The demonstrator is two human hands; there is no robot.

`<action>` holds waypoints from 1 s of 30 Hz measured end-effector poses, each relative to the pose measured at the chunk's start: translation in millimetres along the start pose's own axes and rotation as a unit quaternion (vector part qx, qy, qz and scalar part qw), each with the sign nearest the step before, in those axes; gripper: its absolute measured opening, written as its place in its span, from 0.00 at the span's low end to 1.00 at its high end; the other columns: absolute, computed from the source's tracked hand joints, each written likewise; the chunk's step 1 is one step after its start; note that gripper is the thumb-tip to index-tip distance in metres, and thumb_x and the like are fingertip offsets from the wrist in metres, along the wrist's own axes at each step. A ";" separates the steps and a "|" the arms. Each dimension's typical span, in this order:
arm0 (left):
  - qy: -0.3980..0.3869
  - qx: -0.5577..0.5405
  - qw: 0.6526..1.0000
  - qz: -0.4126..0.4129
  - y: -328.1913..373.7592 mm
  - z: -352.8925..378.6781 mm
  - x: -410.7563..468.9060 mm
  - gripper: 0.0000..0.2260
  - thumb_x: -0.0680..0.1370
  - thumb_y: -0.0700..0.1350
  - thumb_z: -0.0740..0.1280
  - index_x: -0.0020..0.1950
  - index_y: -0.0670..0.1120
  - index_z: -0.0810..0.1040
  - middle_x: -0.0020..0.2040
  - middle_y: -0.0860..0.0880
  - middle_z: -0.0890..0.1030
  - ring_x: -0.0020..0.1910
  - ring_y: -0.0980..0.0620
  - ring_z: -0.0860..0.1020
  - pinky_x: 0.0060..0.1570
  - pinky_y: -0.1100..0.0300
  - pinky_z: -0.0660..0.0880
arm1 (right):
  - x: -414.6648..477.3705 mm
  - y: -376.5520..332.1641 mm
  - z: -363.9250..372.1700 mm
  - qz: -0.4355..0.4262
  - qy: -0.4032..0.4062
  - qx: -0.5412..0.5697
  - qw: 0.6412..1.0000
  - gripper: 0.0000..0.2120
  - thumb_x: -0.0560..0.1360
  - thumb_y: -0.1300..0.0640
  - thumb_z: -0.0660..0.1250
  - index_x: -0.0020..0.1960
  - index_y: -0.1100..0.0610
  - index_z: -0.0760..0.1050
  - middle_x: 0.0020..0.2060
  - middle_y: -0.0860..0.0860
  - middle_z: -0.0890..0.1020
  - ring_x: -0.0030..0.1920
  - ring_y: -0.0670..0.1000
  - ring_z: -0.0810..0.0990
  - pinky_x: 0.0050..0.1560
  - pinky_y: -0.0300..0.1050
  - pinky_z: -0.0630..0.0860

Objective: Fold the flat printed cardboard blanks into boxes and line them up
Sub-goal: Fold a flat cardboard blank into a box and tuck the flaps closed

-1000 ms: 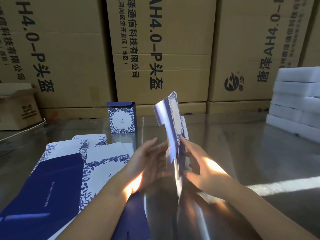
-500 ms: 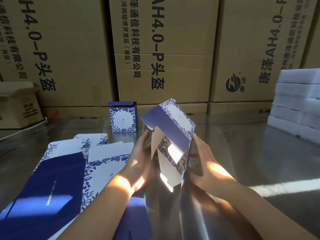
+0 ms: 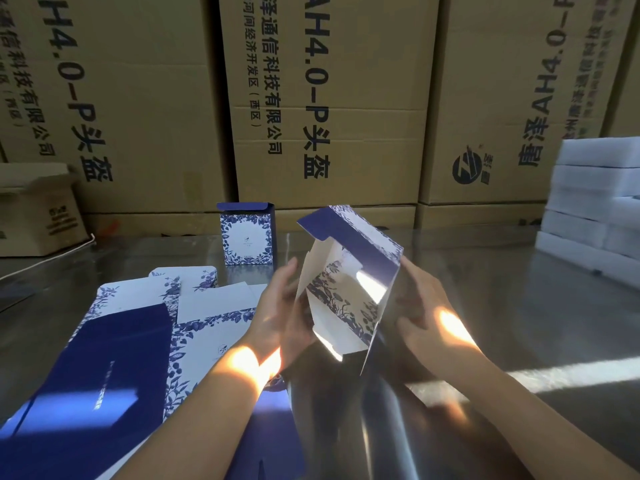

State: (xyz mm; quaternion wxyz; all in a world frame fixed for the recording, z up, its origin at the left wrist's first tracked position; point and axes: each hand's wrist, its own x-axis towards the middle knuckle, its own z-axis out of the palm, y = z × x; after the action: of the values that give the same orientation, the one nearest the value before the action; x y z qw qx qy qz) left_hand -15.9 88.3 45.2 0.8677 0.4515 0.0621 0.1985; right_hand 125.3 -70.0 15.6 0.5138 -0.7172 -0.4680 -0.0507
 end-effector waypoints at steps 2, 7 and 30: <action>-0.043 0.026 0.999 -0.007 0.5 1.7 -1.8 0.28 0.66 0.61 0.63 0.58 0.43 0.77 0.43 0.43 0.76 0.44 0.46 0.75 0.46 0.57 0.72 | -2.2 -1.5 0.9 -0.014 -0.011 -0.025 1.000 0.43 0.69 0.71 0.61 0.63 0.26 0.55 0.67 0.38 0.61 0.56 0.30 0.69 0.48 0.23 0.68; -0.126 0.065 0.989 -0.050 -1.3 1.7 -4.2 0.27 0.72 0.62 0.60 0.62 0.46 0.76 0.56 0.42 0.78 0.47 0.46 0.79 0.41 0.57 0.77 | -6.2 -7.5 3.4 -0.023 -0.050 -0.055 0.997 0.41 0.69 0.70 0.61 0.66 0.29 0.56 0.66 0.28 0.57 0.55 0.33 0.73 0.49 0.21 0.66; -0.196 0.083 0.974 -0.076 -2.4 3.3 -7.0 0.26 0.77 0.58 0.51 0.69 0.45 0.69 0.58 0.48 0.80 0.50 0.54 0.81 0.44 0.63 0.76 | -15.2 -11.4 14.9 -0.035 -0.151 -0.082 0.984 0.56 0.65 0.51 0.75 0.69 0.29 0.33 0.71 0.28 0.40 0.69 0.35 0.62 0.64 0.37 0.69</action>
State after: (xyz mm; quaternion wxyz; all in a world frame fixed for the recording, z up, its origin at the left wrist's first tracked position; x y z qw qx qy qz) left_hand -20.6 81.8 44.6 0.8353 0.5456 -0.0584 0.0336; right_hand 102.5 -67.3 8.0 0.3739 -0.7395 -0.5597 0.0020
